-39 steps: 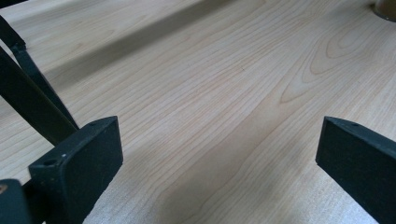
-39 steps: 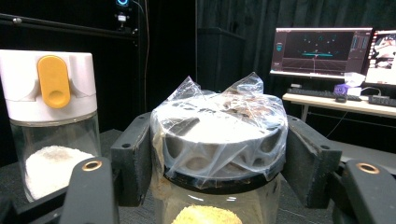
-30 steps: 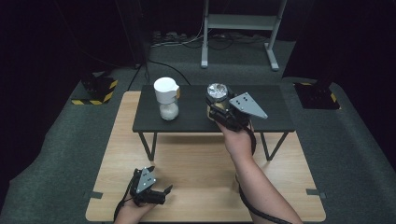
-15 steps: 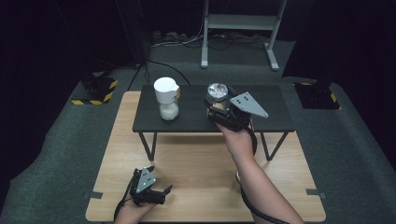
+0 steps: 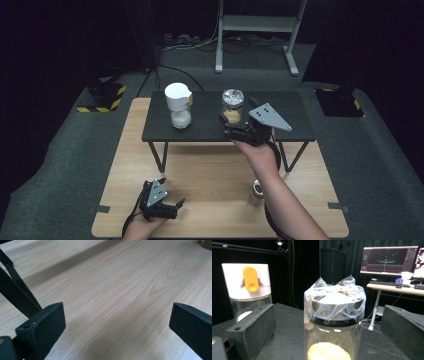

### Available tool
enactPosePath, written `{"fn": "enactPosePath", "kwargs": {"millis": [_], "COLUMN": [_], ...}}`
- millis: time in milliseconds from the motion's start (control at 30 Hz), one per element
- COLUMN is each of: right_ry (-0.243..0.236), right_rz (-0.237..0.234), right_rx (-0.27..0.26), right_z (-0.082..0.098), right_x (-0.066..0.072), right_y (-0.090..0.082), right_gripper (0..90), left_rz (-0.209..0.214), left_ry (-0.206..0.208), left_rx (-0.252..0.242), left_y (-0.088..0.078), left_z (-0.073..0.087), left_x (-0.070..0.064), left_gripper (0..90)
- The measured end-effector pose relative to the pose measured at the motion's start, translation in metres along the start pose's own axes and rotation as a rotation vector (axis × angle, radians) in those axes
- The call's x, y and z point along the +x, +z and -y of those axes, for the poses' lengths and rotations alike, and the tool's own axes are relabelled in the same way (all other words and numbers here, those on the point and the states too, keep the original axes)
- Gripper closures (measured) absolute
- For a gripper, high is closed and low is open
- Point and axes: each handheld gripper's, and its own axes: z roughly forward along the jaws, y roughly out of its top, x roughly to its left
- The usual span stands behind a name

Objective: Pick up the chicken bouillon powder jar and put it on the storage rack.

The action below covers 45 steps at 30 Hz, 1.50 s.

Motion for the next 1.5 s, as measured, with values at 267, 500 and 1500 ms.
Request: {"fn": "enactPosePath", "kwargs": {"millis": [267,500,1500], "right_ry": [-0.011,-0.021,-0.090], "right_rz": [-0.016,-0.019,-0.081], "right_rx": [-0.007,-0.021,0.055], "right_z": [0.002,0.006,0.052], "right_x": [0.005,0.012,0.039], "right_y": [-0.013,-0.030,-0.072], "right_gripper": [0.0,0.0,0.0], "left_rz": [0.000,-0.001,-0.001], "left_ry": [0.008,0.011,0.014], "left_rx": [0.004,0.006,0.004], "left_y": [0.000,0.000,0.000], "left_z": [0.000,0.000,0.000], "left_x": [-0.001,-0.001,-0.002], "left_gripper": [1.0,0.9,0.8]}}
